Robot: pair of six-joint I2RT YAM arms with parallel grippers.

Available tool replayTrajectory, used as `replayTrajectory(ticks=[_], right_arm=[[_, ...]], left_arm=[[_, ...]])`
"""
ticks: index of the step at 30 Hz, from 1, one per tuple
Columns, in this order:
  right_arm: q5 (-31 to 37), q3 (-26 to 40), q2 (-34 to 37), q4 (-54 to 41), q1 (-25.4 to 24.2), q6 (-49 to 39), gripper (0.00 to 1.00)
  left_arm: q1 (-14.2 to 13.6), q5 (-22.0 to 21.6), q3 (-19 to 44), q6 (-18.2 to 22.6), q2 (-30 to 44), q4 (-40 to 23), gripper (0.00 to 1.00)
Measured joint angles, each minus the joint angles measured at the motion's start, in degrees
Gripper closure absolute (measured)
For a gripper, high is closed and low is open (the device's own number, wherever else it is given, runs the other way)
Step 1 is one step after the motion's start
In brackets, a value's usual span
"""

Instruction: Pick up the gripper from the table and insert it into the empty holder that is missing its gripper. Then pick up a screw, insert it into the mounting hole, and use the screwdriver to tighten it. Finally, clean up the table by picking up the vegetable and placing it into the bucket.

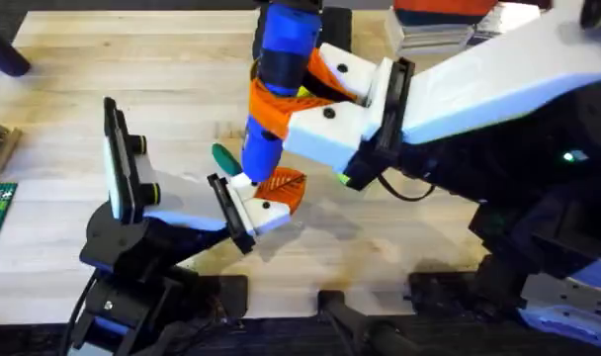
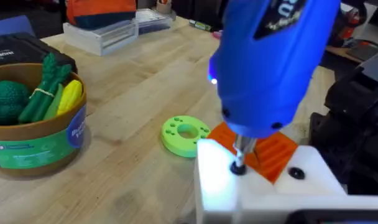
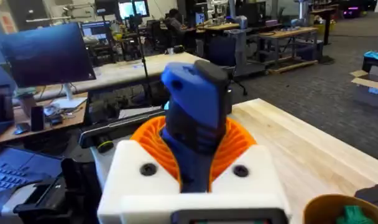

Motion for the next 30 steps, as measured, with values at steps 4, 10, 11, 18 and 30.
replayTrajectory(ticks=[4, 10, 11, 18, 30], right_arm=[[0.0, 0.0, 0.0, -0.2, 0.0, 0.0, 0.836], [0.0, 0.1, 0.0, -0.3, 0.0, 0.0, 0.837], [0.0, 0.1, 0.0, -0.3, 0.0, 0.0, 0.837], [0.0, 0.1, 0.0, -0.5, 0.0, 0.0, 0.837], [0.4, 1.5, -1.0, -5.4, 0.0, -1.6, 0.837]], left_arm=[[0.0, 0.1, 0.0, 0.0, 0.0, 0.0, 0.997], [0.0, 0.1, 0.0, 0.0, 0.0, 0.0, 0.997], [0.0, 0.1, 0.0, 0.0, 0.0, 0.0, 0.997], [0.0, 0.1, 0.0, 0.0, 0.0, 0.0, 0.997], [0.0, 0.1, 0.0, -0.2, 0.0, 0.0, 0.997]])
